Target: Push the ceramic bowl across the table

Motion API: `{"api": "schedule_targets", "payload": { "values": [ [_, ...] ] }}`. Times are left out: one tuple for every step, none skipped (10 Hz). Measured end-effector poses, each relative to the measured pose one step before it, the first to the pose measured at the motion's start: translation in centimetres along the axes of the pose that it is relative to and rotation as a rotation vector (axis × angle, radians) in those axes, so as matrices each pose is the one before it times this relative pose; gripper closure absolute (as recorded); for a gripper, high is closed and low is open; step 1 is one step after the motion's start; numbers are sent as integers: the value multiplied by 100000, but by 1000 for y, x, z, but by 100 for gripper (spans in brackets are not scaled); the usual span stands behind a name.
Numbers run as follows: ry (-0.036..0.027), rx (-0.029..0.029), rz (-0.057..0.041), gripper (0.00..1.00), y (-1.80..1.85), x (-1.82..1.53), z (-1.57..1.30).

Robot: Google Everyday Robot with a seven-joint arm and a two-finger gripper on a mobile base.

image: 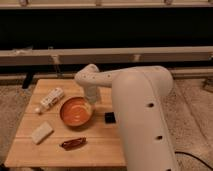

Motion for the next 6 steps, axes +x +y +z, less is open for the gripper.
{"api": "schedule_targets", "payload": {
  "values": [
    [820, -184, 1386, 35, -135, 488, 194],
    [559, -192, 1174, 35, -120, 381, 142],
    [641, -309, 1284, 35, -113, 440, 196],
    [508, -371, 1280, 35, -90, 442, 166],
    [459, -430, 1143, 35, -44, 423, 186],
    [430, -410, 1049, 35, -61, 426, 182]
  ]
}}
